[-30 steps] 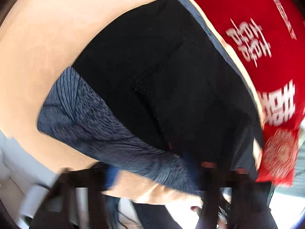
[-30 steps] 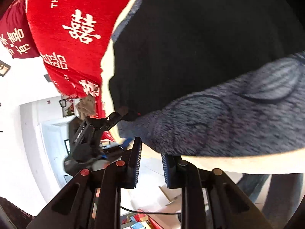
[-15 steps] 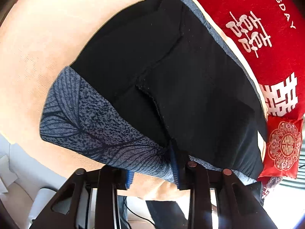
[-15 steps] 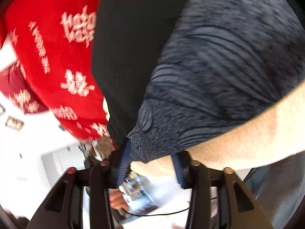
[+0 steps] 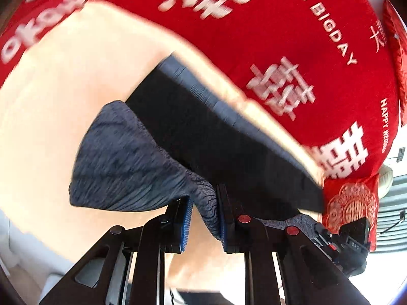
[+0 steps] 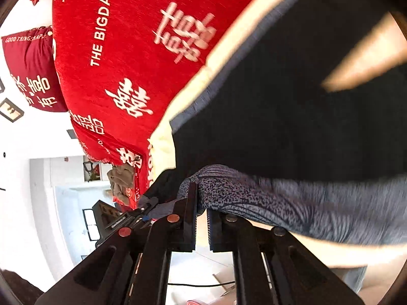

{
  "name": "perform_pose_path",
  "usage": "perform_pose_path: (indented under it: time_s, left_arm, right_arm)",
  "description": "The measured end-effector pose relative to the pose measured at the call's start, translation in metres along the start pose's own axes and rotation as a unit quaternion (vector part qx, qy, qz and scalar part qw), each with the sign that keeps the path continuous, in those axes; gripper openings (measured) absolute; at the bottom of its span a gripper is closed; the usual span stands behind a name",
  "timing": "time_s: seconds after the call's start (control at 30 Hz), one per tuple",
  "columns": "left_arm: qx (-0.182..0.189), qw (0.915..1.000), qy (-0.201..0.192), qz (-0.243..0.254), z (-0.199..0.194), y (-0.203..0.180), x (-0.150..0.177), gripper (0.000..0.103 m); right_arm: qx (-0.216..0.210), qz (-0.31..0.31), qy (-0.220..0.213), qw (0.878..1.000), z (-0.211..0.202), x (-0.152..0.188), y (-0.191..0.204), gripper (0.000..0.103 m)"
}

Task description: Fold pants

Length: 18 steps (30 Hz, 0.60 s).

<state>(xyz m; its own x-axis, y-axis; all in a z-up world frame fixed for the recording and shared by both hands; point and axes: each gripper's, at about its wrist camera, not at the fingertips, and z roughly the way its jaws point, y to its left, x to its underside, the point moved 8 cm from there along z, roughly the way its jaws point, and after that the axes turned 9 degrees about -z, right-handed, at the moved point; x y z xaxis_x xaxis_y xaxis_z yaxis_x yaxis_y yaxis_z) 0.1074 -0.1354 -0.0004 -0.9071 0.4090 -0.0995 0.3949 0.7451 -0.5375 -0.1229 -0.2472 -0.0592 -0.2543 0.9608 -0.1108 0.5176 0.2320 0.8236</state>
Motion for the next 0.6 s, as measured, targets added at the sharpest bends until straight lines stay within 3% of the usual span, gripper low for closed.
perform_pose_path:
  time_s: [0.03,0.07,0.17,0.2,0.33,0.43,0.5,0.53,0.57,0.6]
  left_arm:
    - [-0.003,1.0000,-0.006,0.007,0.006,-0.008,-0.010,0.021]
    - [-0.009,0.9997,-0.017,0.016,0.014,-0.017,-0.026,0.028]
    - [-0.054,0.9954,-0.070,0.036,0.038,-0.029,-0.070,0.065]
    - [-0.070,0.9929,-0.086,0.043,0.050,-0.030,-0.085,0.070]
    - [-0.128,0.9866,-0.093,0.038,0.103,-0.023,-0.126,0.070]
    - [-0.187,0.9785,-0.082,0.028,0.136,-0.007,-0.143,0.070]
    - [-0.193,0.9778,-0.080,0.016,0.132,-0.003,-0.144,0.070]
    - [-0.191,0.9774,-0.089,0.011,0.123,-0.004,-0.145,0.070]
    - [-0.191,0.9760,-0.105,0.008,0.106,-0.005,-0.146,0.070]
    - [-0.192,0.9749,-0.112,0.008,0.094,-0.005,-0.145,0.070]
  right_arm:
    - [0.003,-0.003,0.008,1.000,0.007,-0.018,0.002,0.010]
    - [0.007,-0.007,0.014,1.000,0.014,-0.037,0.001,0.010]
    - [0.025,-0.022,0.031,0.999,0.040,-0.087,-0.010,0.010]
    - [0.031,-0.022,0.037,0.999,0.051,-0.103,-0.016,0.010]
    - [0.066,-0.026,0.083,0.994,0.105,-0.152,-0.056,0.011]
    - [0.090,-0.024,0.113,0.989,0.132,-0.162,-0.084,0.011]
    - [0.085,-0.007,0.120,0.989,0.136,-0.166,-0.088,0.014]
    - [0.081,-0.008,0.127,0.988,0.134,-0.166,-0.083,0.019]
    - [0.073,-0.020,0.128,0.989,0.130,-0.166,-0.075,0.039]
    - [0.068,-0.036,0.125,0.989,0.124,-0.165,-0.065,0.067]
